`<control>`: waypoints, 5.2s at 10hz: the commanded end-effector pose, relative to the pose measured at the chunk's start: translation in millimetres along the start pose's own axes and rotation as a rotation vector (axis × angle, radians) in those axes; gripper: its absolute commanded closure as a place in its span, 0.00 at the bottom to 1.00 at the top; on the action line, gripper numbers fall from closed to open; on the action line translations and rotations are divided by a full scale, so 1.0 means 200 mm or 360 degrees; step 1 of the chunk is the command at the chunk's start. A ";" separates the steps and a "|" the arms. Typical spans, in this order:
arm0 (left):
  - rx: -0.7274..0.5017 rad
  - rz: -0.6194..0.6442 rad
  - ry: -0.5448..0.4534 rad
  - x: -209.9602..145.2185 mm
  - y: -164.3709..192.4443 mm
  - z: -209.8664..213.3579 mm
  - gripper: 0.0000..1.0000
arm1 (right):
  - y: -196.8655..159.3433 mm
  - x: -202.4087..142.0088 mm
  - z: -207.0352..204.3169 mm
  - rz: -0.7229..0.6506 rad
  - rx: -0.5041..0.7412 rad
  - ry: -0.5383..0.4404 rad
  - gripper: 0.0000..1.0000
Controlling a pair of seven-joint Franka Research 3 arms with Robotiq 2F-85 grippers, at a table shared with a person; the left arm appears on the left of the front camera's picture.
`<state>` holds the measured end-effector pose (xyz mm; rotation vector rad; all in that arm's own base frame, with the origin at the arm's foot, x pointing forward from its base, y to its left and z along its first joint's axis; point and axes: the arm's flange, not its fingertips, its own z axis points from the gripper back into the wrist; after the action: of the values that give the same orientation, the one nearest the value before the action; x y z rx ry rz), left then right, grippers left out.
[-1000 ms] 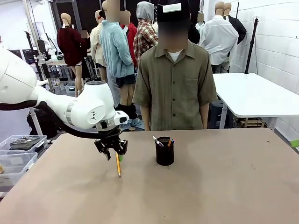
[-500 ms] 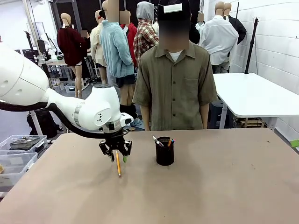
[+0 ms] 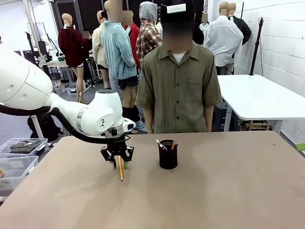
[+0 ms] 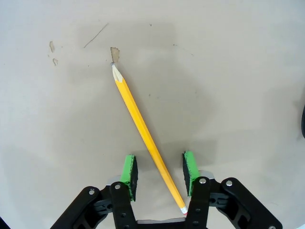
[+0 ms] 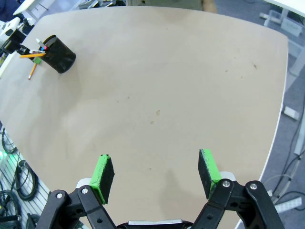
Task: Place the pens into the pen holder.
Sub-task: Pick up a writing instrument from the table and place it into the Pen holder.
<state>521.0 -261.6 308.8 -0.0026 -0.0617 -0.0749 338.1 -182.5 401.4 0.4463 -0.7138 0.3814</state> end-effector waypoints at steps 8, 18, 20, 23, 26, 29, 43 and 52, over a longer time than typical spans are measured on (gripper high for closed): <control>0.0030 -0.0030 -0.0130 -0.04 0.04 0.08 1.00 | 0.00 -0.01 0.00 0.0025 -0.0009 0.0028 0.11; -0.0977 -0.0956 -0.1183 0.09 0.16 0.45 1.00 | 0.00 -0.01 0.00 0.0025 -0.0009 0.0028 0.11; -0.1056 -0.1114 -0.1264 0.19 0.11 0.45 1.00 | 0.00 -0.01 0.00 0.0025 -0.0009 0.0028 0.11; -0.1222 -0.1347 -0.1543 0.22 0.02 0.42 1.00 | 0.00 -0.01 0.00 0.0025 -0.0009 0.0028 0.11; -0.1227 -0.1403 -0.1753 0.25 -0.05 0.41 1.00 | 0.00 -0.01 0.00 0.0025 -0.0009 0.0028 0.11; -0.1338 -0.1475 -0.1819 0.24 -0.17 0.41 1.00 | 0.00 -0.01 0.00 0.0025 -0.0009 0.0028 0.11; -0.1356 -0.1573 -0.1554 0.20 -0.36 0.08 1.00 | 0.00 -0.01 0.00 0.0025 -0.0009 0.0028 0.11; -0.1231 -0.1584 -0.1444 0.15 -0.34 -0.02 1.00 | 0.00 -0.01 0.00 0.0025 -0.0009 0.0028 0.11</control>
<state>549.4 -333.0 310.2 -0.8242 -0.9636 -1.0792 338.2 -182.3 401.4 0.4464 -0.7137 0.3818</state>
